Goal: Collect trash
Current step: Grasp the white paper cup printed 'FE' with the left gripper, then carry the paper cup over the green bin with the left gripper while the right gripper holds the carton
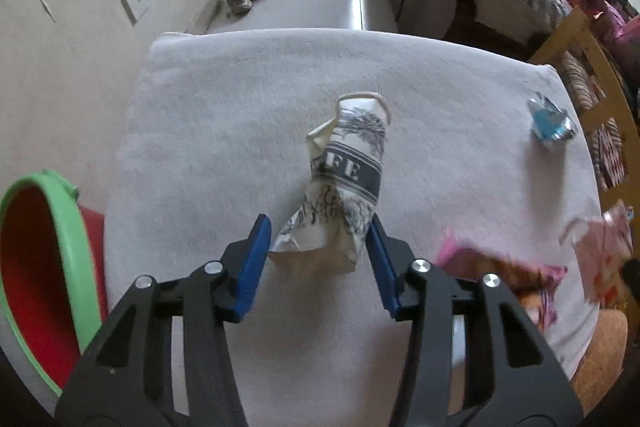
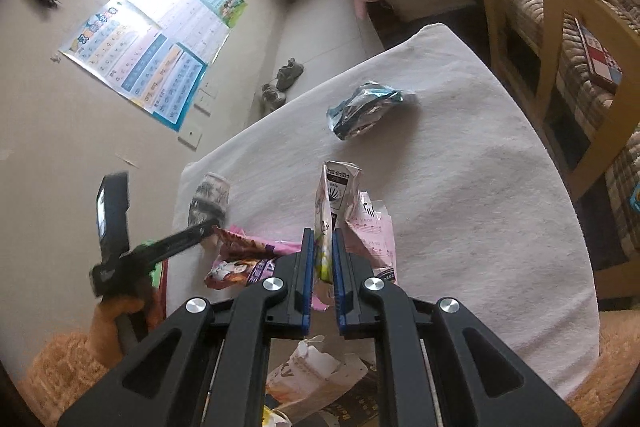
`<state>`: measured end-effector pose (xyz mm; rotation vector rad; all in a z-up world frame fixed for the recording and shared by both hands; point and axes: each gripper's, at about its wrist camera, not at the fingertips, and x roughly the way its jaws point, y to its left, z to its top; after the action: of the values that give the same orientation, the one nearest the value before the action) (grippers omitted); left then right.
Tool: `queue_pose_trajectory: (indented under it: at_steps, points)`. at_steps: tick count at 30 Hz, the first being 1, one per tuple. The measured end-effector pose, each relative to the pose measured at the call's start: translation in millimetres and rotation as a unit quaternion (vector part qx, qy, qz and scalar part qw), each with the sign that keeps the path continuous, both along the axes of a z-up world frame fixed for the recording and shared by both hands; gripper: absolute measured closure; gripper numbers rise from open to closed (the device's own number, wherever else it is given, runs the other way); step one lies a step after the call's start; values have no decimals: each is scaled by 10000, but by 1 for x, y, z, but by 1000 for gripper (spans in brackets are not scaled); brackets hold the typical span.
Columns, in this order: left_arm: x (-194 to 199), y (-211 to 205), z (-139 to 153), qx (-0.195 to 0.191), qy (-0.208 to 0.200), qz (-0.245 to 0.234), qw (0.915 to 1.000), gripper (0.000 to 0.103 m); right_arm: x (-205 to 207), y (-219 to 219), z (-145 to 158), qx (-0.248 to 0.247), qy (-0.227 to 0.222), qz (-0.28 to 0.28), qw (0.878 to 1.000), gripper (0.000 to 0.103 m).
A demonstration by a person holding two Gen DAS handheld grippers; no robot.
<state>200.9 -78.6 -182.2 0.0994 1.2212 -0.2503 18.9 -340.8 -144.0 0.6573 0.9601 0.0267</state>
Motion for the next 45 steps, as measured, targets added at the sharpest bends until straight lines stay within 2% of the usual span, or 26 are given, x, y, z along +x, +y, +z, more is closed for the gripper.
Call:
queue_pose_trajectory:
  at_steps: [5,7,9,13,17,18,22,23,24,28,36,40,45]
  points:
    - [-35,23,18,-143,-112,96,9998,57,4,8,-5,-245,181,151,9994,92]
    - [-50,33,19,-168,-108,137,9997,57,4,8,-14,-262,356,163,9989,92]
    - [-63,45,18,-184,-78,193,9996,57,2,8,-21,-261,478,162,9984,85]
    - [-76,55,12,-212,12,260,9994,57,2,13,-22,-496,557,196,9970,85]
    - [-81,57,8,-281,84,219,9993,55,2,16,-18,-710,517,205,9959,61]
    - [-80,56,8,-292,70,205,9993,52,2,16,-18,-753,533,216,9955,60]
    - [-81,54,9,-359,28,156,9992,51,1,15,-21,-811,607,232,9946,64]
    - [-82,53,9,-362,35,156,9992,54,1,13,-20,-828,611,209,9945,74]
    - [-82,53,9,-370,45,157,9992,63,0,11,-20,-846,618,189,9943,88]
    - [-83,55,13,-447,0,201,9988,72,-2,7,-16,-868,558,158,9945,88]
    - [-89,66,32,-692,-153,359,9968,73,-6,5,18,-814,15,-18,9967,90]
    - [-95,73,42,-944,-215,511,9940,73,-3,13,40,-800,-257,48,9964,93]
    - [-103,82,58,-999,-428,605,9922,73,-1,27,54,-855,-458,219,9950,94]
